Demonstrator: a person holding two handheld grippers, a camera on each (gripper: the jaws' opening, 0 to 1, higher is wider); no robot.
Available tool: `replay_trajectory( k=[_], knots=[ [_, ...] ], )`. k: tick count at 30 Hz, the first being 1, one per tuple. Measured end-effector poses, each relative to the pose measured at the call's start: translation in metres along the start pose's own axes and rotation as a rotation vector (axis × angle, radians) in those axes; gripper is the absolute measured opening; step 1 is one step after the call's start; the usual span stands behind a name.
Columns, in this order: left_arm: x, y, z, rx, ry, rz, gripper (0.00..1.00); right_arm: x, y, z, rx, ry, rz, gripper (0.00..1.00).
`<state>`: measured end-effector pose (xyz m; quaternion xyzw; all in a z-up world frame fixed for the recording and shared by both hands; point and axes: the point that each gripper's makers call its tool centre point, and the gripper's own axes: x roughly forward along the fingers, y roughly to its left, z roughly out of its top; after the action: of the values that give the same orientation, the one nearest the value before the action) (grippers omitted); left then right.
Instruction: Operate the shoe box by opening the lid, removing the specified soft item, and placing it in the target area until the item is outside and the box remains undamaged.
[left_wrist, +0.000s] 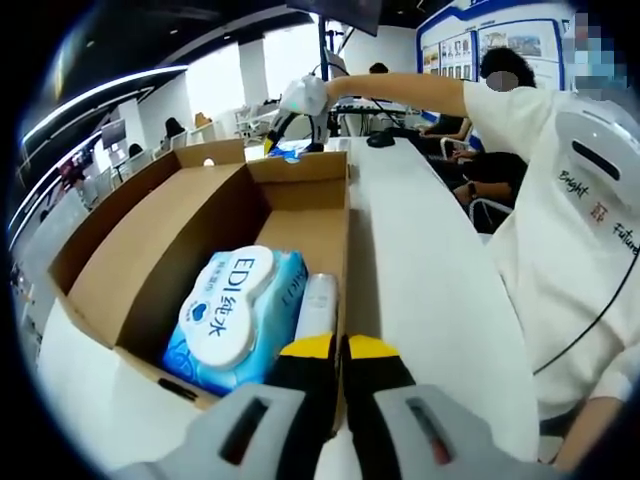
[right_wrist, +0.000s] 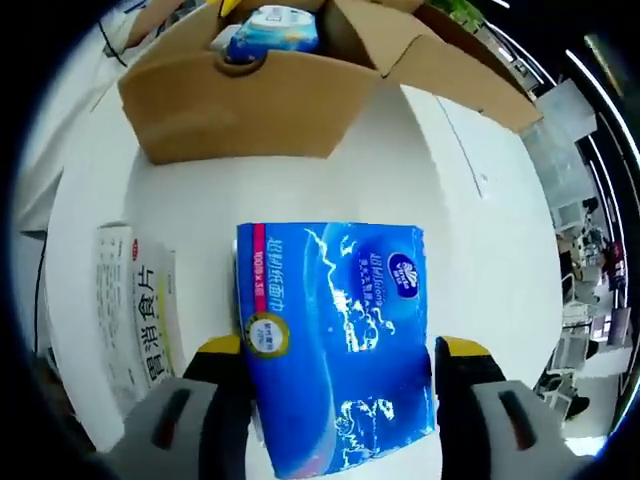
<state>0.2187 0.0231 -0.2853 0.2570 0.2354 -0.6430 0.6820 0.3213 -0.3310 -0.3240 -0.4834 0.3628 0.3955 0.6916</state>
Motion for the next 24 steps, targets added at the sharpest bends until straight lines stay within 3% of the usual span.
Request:
replay_trajectory(
  k=[7,9,10,16,24],
  knots=[
    [0.000,0.000,0.001,-0.004,-0.009,-0.003,0.02,-0.010,-0.006,-0.006,0.063,-0.002,0.001,0.78],
    [0.000,0.000,0.001,-0.004,-0.008,-0.003,0.02,-0.014,-0.007,-0.001,0.125,-0.027,0.013,0.78],
    [0.000,0.000,0.001,-0.005,-0.008,-0.005,0.02,-0.016,-0.011,0.000,0.129,-0.029,0.000,0.83],
    [0.001,0.000,0.001,-0.016,0.001,-0.018,0.02,-0.032,-0.020,0.007,0.157,-0.037,0.000,0.78],
    [0.001,-0.001,0.000,-0.013,-0.002,-0.020,0.02,-0.052,-0.036,0.029,0.203,-0.161,-0.003,0.75]
  ],
)
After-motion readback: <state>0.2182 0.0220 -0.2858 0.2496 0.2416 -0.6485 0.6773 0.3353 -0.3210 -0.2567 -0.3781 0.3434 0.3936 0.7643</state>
